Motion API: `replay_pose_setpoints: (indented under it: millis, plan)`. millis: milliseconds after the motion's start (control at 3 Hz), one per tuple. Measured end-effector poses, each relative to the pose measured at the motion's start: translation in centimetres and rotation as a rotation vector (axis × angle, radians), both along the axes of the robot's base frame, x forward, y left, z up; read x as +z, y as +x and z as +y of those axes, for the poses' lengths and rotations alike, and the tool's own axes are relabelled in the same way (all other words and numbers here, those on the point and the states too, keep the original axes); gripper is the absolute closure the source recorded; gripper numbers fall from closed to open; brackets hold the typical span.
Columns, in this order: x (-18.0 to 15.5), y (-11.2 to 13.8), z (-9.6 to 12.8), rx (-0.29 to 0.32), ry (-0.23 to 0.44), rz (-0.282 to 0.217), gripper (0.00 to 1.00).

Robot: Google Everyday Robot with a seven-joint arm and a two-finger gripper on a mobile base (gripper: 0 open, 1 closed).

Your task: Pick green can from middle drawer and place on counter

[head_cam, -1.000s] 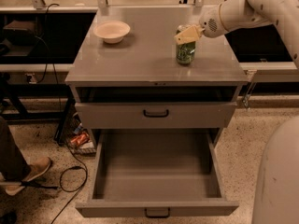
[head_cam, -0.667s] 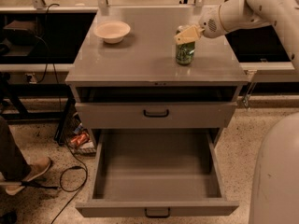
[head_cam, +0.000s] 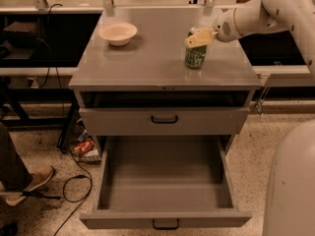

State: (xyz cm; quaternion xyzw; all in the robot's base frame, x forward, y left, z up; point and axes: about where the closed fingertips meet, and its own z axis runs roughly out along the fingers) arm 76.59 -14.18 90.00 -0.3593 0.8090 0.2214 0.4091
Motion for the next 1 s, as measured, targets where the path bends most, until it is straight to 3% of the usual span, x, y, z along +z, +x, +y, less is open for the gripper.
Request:
replay_pose_setpoints:
  millis: [333,667,1000]
  plan:
    - [0.0,-0.4,-1.3,-0.010,0.029,-0.006,0.07]
    - [0.1,-1.0,-2.4,-0.018,0.047,-0.016,0.00]
    - [0.4,-2.0,-4.8,-0.041,0.068,-0.038,0.00]
